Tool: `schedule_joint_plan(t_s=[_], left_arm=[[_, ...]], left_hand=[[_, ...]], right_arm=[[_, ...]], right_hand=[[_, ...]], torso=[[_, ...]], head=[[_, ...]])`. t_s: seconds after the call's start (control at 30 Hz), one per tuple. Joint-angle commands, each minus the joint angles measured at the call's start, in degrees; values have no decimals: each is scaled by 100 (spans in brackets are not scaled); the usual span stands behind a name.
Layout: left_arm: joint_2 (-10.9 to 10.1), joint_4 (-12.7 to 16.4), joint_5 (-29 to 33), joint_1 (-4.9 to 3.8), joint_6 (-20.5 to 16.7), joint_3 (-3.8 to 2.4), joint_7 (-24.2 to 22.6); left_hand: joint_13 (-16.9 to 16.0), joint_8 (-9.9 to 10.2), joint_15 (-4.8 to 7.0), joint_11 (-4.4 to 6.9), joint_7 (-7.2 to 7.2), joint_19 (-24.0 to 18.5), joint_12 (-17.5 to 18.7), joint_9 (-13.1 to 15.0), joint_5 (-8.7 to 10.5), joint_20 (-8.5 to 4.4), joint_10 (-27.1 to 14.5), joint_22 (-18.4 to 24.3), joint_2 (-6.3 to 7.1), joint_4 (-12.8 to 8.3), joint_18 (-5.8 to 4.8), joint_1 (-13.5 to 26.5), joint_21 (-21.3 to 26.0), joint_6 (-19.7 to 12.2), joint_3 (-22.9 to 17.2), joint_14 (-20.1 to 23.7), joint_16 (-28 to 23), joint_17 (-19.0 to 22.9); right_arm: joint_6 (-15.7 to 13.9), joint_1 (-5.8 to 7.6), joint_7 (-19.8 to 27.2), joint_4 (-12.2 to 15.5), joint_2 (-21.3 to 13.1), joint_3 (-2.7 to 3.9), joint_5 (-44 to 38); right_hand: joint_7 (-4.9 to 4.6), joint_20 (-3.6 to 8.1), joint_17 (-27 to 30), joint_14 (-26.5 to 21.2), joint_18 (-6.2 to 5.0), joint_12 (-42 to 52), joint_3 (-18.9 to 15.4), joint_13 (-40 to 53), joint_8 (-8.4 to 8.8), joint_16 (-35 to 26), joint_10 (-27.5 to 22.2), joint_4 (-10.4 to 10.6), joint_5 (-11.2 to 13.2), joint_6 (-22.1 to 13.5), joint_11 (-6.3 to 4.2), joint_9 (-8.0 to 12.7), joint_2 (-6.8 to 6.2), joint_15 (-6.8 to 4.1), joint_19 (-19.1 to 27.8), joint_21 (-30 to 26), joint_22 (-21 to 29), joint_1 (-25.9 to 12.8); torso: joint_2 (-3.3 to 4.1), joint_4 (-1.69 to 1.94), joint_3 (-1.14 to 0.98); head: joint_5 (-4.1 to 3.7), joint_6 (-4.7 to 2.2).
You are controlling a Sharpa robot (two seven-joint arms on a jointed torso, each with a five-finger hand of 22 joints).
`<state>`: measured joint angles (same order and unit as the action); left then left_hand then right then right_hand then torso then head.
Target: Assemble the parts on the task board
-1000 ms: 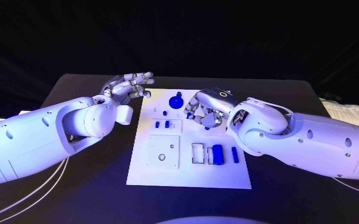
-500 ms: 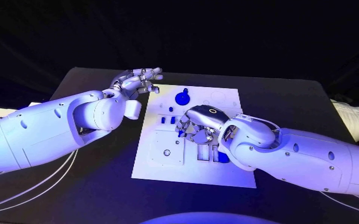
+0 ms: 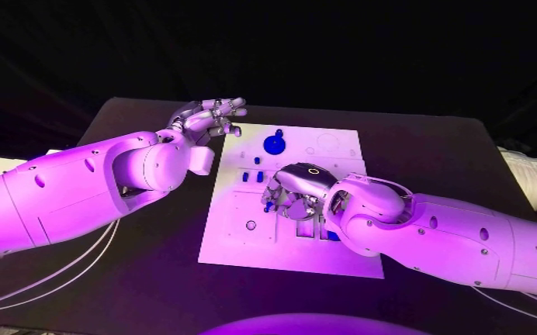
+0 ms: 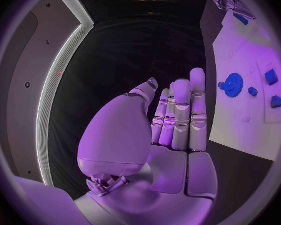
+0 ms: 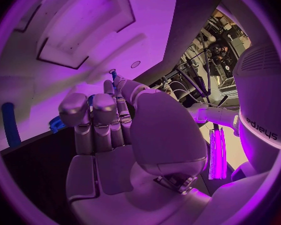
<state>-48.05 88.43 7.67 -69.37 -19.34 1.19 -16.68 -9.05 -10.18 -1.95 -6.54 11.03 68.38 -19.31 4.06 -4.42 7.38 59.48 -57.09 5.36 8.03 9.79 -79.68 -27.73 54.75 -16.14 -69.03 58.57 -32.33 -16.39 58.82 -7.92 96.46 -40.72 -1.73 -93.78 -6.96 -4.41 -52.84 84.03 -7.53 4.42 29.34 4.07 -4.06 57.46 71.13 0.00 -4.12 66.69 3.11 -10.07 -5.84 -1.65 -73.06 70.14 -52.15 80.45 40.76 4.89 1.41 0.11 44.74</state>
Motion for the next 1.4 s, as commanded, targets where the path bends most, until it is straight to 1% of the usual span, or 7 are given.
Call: schedule_joint_plan(t_s=[0.03, 0.4, 1.1, 1.17, 1.2, 1.3, 1.4], left_arm=[[9, 8, -48, -3, 104, -4, -27], [6, 9, -57, -3, 117, -4, -9], [7, 7, -62, -3, 134, -4, 15], [7, 7, -62, -3, 137, -4, 18], [6, 8, -62, -3, 140, -4, 21], [6, 8, -62, -3, 144, -4, 25], [5, 8, -62, -3, 145, -4, 28]], left_hand=[[-7, -23, 14, -3, -4, 34, -33, -9, -7, 13, -25, 9, -20, -2, 59, -53, 39, -49, 33, 40, -22, 5], [-7, -23, 14, -3, -4, 34, -33, -9, -7, 13, -25, 9, -20, -2, 59, -53, 39, -49, 33, 40, -22, 5], [-10, -32, 10, -7, -2, 33, -47, -9, -9, 17, -46, 19, -32, -1, 59, -66, 52, -60, 50, 52, -25, 17], [-10, -32, 10, -7, -2, 33, -47, -9, -9, 17, -46, 19, -32, -1, 59, -66, 52, -60, 50, 52, -25, 17], [-10, -32, 10, -7, -2, 33, -47, -9, -9, 17, -46, 19, -32, -1, 59, -66, 52, -60, 50, 52, -25, 17], [-10, -34, 10, -7, -1, 33, -49, -9, -10, 18, -49, 21, -34, 0, 59, -67, 54, -61, 53, 58, -31, 29], [-10, -34, 10, -7, -1, 33, -49, -9, -10, 18, -49, 21, -34, 0, 59, -67, 54, -61, 53, 58, -31, 29]], right_arm=[[159, -13, -17, -11, 26, -5, -155], [219, -23, -235, -39, 86, -11, -377], [724, -34, -475, -100, 216, -40, -625], [698, -34, -472, -112, 219, -42, -606], [655, -34, -471, -121, 219, -44, -590], [551, -34, -473, -131, 216, -46, -574], [373, -34, -464, -122, 198, -47, -564]], right_hand=[[-41, -14, -7, 118, 42, -14, 23, 4, 10, 26, 3, -24, -35, -7, 46, -6, 13, 32, -6, 24, -3, 40], [-45, -17, -2, 116, 40, -17, 17, 1, 11, 26, 4, -21, -38, -8, 51, -7, 11, 36, 3, 19, 10, 24], [-51, -29, 12, 107, 33, -39, -13, -10, 24, 23, -16, -20, -23, -34, 61, -4, -18, 47, 31, 4, 44, -30], [-108, -53, 77, 80, 13, -93, -10, -44, 67, -29, -191, -18, -37, -256, 113, 51, -57, 91, 104, -62, 165, -77], [-138, -86, 231, 25, -34, -95, -17, -60, 66, -167, -432, -1, -57, -555, 170, 131, -119, 134, 258, -222, 442, -144], [-117, -156, 670, -157, -151, -77, -142, -53, 57, -587, -1043, 19, -52, -992, 266, 260, -265, 232, 604, -616, 1058, -258], [-118, -213, 983, -279, -206, -44, -310, -40, 53, -876, -1348, -1, -37, -1202, 321, 339, -299, 260, 784, -864, 1404, -257]], torso=[[1, 0, -1], [1, 0, 4], [-5, 0, 4], [-4, -2, 5], [-6, -5, 5], [-7, -5, 2], [-4, -2, 1]], head=[[11, 12], [15, 36], [24, 76], [26, 74], [29, 71], [28, 70], [23, 64]])
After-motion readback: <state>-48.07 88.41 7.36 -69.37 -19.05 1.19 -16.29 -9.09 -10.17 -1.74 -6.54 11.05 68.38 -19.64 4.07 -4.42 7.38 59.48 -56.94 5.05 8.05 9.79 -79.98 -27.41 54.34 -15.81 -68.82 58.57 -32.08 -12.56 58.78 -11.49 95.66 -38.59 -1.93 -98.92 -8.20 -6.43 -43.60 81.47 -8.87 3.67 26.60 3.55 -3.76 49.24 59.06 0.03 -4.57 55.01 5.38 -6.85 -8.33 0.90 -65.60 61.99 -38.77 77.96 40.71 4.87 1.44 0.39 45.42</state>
